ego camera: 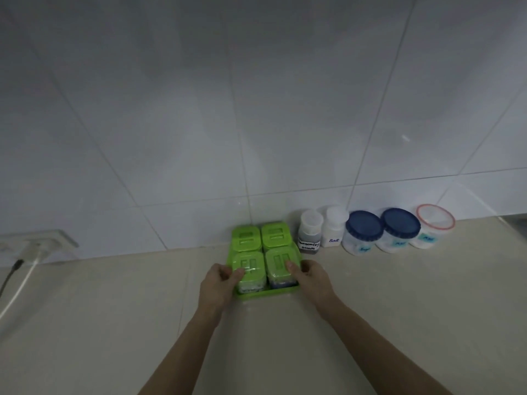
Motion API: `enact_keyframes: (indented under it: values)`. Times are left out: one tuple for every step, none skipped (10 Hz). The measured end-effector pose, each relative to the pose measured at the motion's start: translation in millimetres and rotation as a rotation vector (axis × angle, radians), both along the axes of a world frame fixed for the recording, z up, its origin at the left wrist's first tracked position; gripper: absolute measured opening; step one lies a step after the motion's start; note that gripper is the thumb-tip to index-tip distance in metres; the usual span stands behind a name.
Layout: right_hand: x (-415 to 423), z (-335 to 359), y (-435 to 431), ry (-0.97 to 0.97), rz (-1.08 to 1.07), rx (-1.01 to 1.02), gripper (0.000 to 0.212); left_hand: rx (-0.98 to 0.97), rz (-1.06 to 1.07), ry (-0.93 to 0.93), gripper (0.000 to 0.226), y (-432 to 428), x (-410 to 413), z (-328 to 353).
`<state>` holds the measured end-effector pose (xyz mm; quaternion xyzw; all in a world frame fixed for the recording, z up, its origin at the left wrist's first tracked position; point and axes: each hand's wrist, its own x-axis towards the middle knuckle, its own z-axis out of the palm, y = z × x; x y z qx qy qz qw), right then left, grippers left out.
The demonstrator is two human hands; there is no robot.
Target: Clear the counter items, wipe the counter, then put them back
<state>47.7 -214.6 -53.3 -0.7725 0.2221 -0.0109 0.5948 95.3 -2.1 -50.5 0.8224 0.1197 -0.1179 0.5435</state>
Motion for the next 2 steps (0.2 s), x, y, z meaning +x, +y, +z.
enact_keyframes:
  values:
    - [3.6, -6.9, -1.1, -0.018, 0.006, -0.023, 0.026, 0.028, 0.037, -0.034, 0.038, -1.0, -5.8, 2.7]
    - [-7.4, -7.8, -9.2, 0.003, 0.021, -0.190, 0.048, 0.064, 0.056, -0.044, 0.037, 10.3, -32.4, -7.4]
